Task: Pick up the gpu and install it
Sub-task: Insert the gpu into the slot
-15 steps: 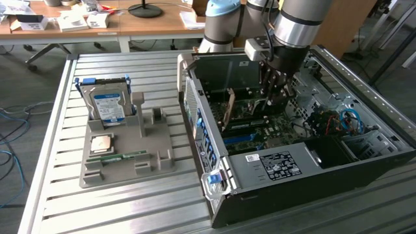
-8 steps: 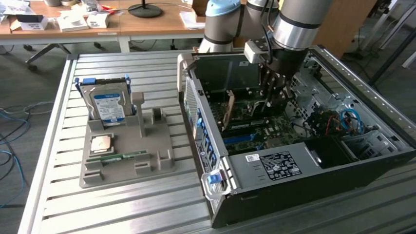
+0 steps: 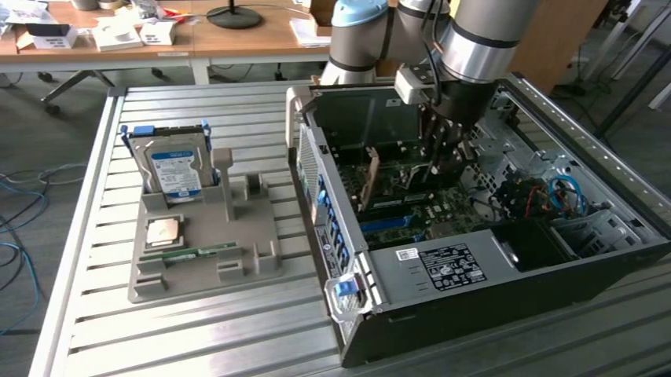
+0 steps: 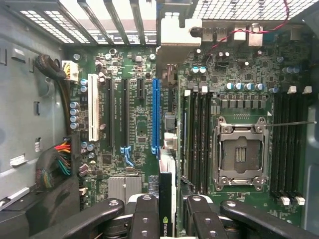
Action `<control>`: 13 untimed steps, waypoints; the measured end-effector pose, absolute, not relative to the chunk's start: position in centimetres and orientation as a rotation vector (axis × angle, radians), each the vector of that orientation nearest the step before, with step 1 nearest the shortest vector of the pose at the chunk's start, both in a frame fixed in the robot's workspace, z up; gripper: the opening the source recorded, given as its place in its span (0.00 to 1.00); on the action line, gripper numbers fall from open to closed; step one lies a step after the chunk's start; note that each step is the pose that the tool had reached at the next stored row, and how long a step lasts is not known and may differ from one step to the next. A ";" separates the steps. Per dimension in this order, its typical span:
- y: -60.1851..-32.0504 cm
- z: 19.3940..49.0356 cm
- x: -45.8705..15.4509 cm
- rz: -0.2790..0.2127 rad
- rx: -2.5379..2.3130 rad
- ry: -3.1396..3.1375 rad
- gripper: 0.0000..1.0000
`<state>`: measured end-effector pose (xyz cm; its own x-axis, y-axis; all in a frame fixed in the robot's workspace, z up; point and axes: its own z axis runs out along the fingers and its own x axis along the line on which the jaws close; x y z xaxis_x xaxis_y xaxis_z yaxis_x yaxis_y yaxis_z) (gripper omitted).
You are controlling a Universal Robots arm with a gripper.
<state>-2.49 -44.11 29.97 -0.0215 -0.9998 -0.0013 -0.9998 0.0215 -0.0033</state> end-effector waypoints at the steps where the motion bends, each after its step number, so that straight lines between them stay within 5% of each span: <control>1: -44.2 30.0 -2.5 -0.002 -2.195 2.243 0.26; 13: -45.4 30.0 -2.5 0.000 -2.194 2.242 0.26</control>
